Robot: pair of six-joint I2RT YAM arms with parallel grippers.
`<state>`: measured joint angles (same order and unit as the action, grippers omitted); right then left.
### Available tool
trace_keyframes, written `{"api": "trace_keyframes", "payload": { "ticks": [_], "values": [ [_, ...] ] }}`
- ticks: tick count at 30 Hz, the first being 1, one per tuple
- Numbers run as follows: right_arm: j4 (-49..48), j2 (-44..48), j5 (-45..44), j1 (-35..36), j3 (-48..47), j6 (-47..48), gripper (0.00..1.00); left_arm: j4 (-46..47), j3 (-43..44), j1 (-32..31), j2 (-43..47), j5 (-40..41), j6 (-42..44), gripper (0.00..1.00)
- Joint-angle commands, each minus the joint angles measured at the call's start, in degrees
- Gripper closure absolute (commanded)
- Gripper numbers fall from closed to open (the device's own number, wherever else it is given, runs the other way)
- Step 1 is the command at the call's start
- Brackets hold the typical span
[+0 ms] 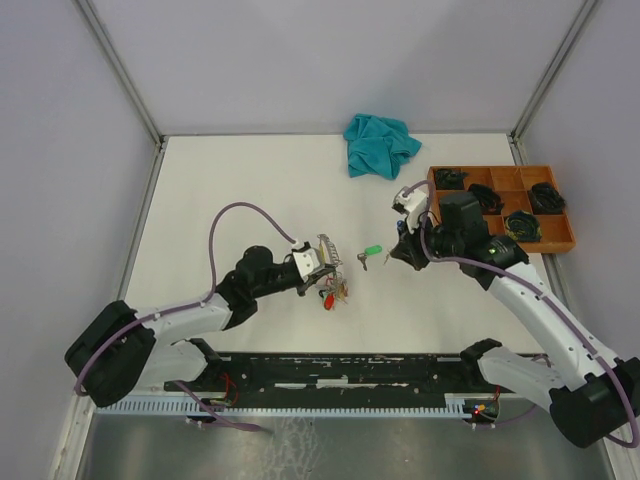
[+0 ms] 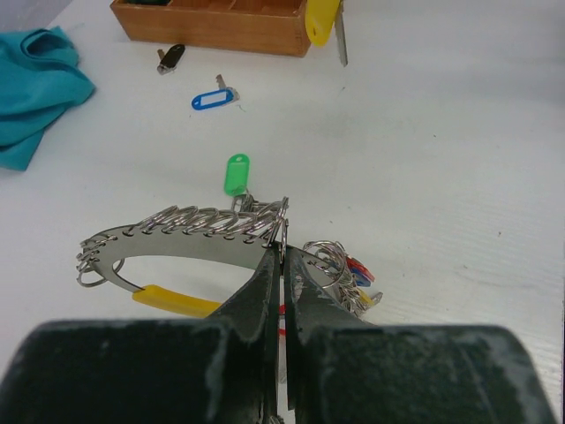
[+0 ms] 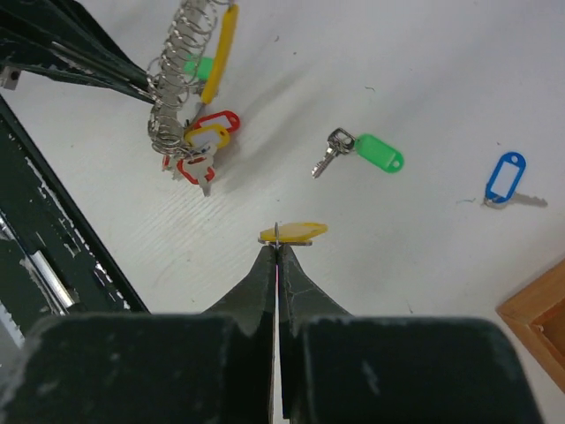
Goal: Put the keys on the keyring
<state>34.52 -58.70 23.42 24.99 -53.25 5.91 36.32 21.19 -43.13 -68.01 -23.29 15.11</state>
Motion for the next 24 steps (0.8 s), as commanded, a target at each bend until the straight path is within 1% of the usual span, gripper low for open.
{"api": "trace_keyframes", "payload": {
  "ticks": [1,4,6,11,19,24],
  "values": [
    [-0.7,0.4,8.1,0.7,-2.5,8.9,0.99,5.4,3.4,0.2,-1.1,-7.2,6.1,0.97],
    [-2.0,1.1,7.6,3.5,-1.3,11.5,0.99,6.3,3.3,0.2,-2.2,-11.0,8.4,0.97],
    [-2.3,1.4,6.2,6.6,-0.8,13.3,0.99,6.4,3.5,0.4,-2.8,-13.3,9.8,0.97],
    [-0.8,-0.5,1.2,13.1,-1.5,17.2,0.99,6.3,4.3,1.6,-4.5,-18.0,9.9,0.97],
    [-2.7,-5.7,-3.2,19.4,-1.8,18.8,0.99,5.4,3.5,1.6,-5.9,-19.1,10.4,0.97],
    [-4.6,-9.0,-4.0,22.1,-1.6,19.6,0.99,5.4,3.1,1.6,-6.4,-18.8,11.7,0.97]
  ]
}}
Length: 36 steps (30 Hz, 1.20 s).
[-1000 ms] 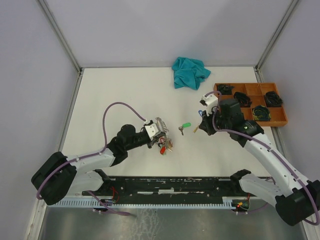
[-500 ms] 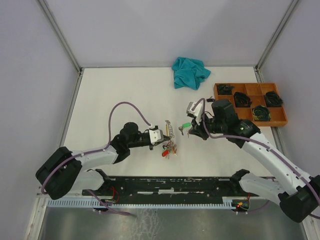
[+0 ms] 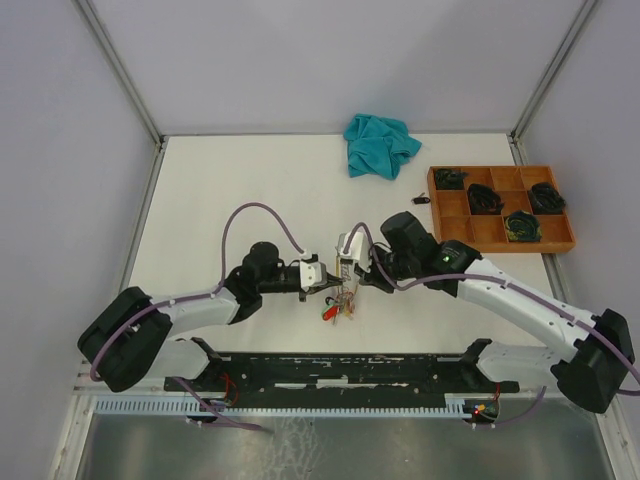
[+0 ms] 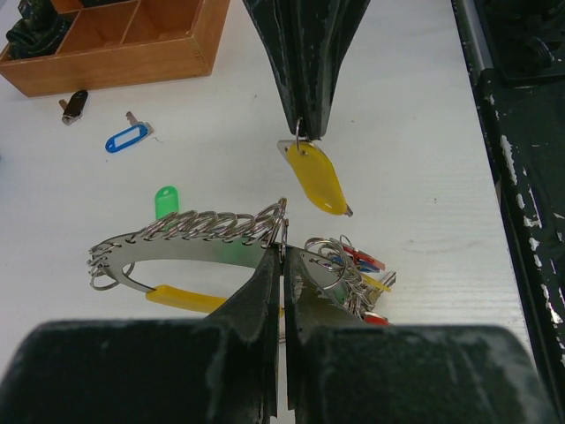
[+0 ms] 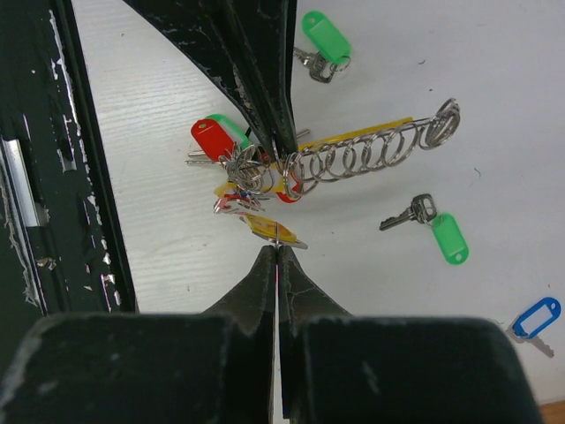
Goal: Put the keys on the keyring
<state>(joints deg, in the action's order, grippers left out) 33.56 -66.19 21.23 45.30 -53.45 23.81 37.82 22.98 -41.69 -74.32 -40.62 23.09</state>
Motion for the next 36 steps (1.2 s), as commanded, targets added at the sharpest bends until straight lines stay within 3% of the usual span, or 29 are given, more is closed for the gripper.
{"api": "trace_keyframes", "payload": {
  "ticks": [1,9,22,36],
  "values": [
    [-4.0,-2.1,-2.1,2.4,-1.3,1.9,0.99,3.8,1.2,0.2,-0.1,-1.2,4.2,0.97],
    [-6.6,-6.3,-3.1,4.6,-0.9,3.0,0.99,6.7,-0.8,0.1,0.0,1.1,6.2,0.97],
    [-10.2,-5.3,-4.1,4.9,1.4,3.5,0.99,14.7,-5.7,-0.5,1.8,2.7,10.8,0.97],
    [-10.1,-6.5,-3.0,5.5,1.0,4.3,0.99,14.9,-5.9,-0.8,2.0,2.8,11.5,0.97]
  ]
}}
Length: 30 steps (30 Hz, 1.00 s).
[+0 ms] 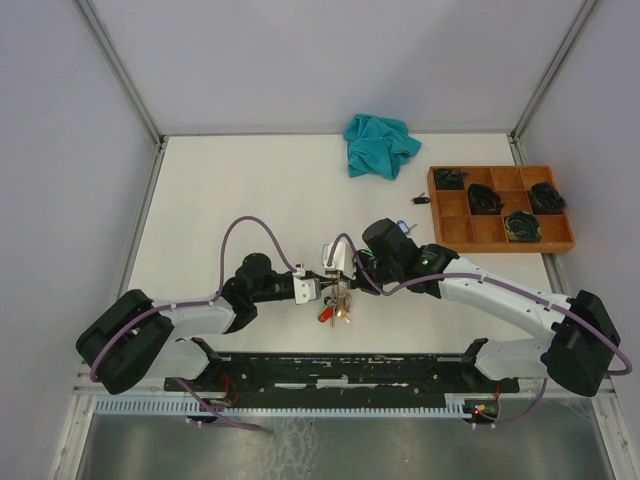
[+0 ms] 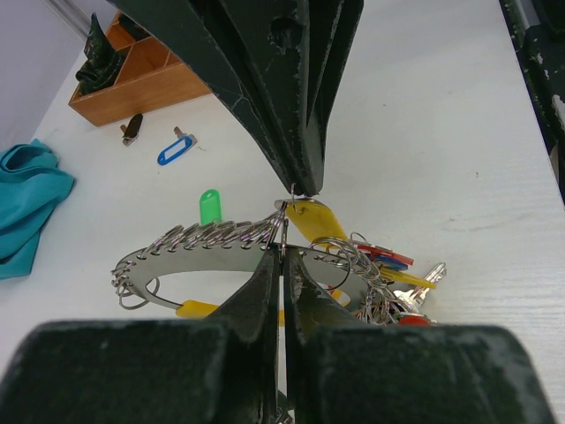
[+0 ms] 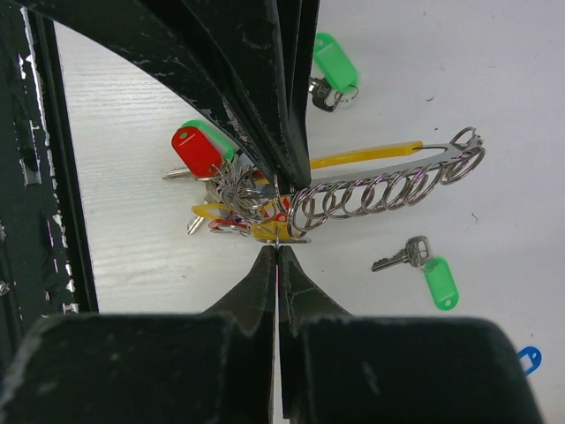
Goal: Put the keys on the keyring
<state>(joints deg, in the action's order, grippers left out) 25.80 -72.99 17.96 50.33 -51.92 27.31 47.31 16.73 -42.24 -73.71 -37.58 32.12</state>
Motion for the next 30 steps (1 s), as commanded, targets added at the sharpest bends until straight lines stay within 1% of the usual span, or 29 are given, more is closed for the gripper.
{"api": "trace_keyframes", "payload": {
  "ticks": [1,30],
  "values": [
    [-2.6,0.5,0.0,0.5,-0.4,0.7,0.99,5.4,0.3,-0.3,1.3,-0.4,2.5,0.97],
    [-2.2,1.7,-4.5,2.4,-0.3,1.6,0.99,3.4,1.8,-0.5,0.7,-1.6,1.4,0.97]
  ]
}}
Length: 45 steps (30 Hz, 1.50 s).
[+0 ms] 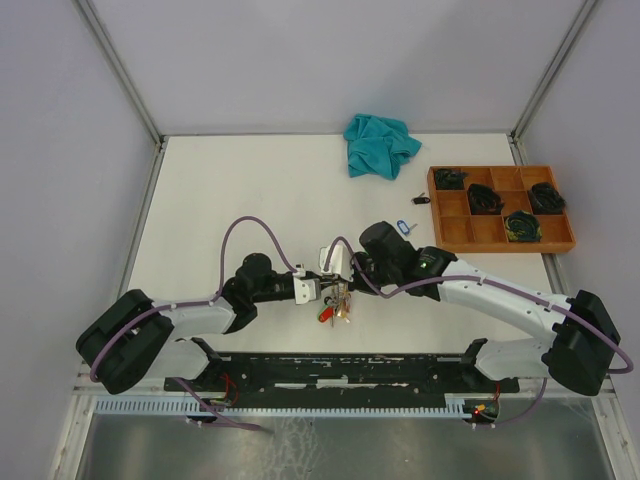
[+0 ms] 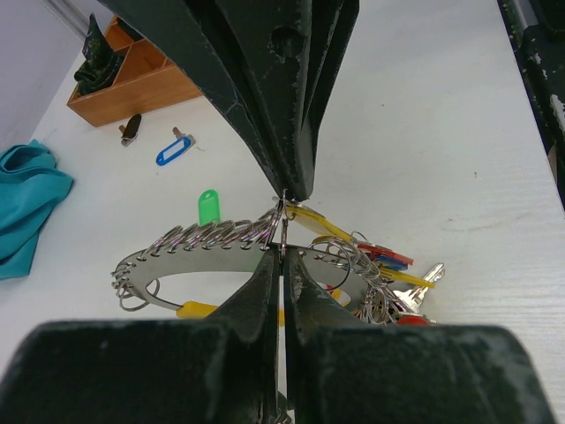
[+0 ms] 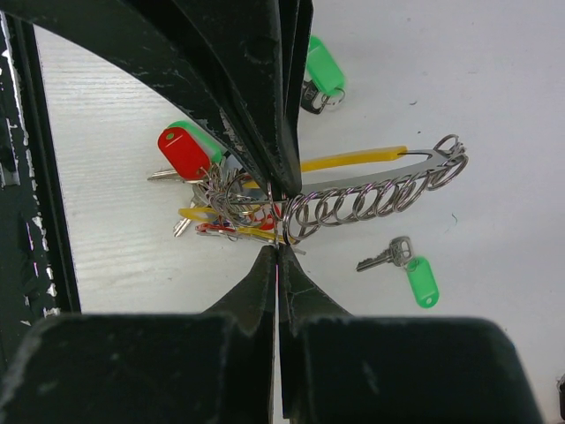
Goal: Put the keys on the keyring
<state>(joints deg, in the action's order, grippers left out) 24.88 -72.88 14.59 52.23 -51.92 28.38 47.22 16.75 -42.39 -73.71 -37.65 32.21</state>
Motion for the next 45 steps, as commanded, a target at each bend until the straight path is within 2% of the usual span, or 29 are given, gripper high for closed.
{"api": "trace_keyframes", "payload": {
  "ticks": [1,45],
  "values": [
    [-1.2,1.6,-1.1,0.5,-0.3,0.5,0.99,3.5,1.8,-0.3,0.7,-1.6,1.3,0.97],
    [-0.9,-0.2,0.0,2.1,-1.5,1.9,0.99,2.2,3.2,-0.4,0.5,-4.4,-0.6,0.97]
  ]
}}
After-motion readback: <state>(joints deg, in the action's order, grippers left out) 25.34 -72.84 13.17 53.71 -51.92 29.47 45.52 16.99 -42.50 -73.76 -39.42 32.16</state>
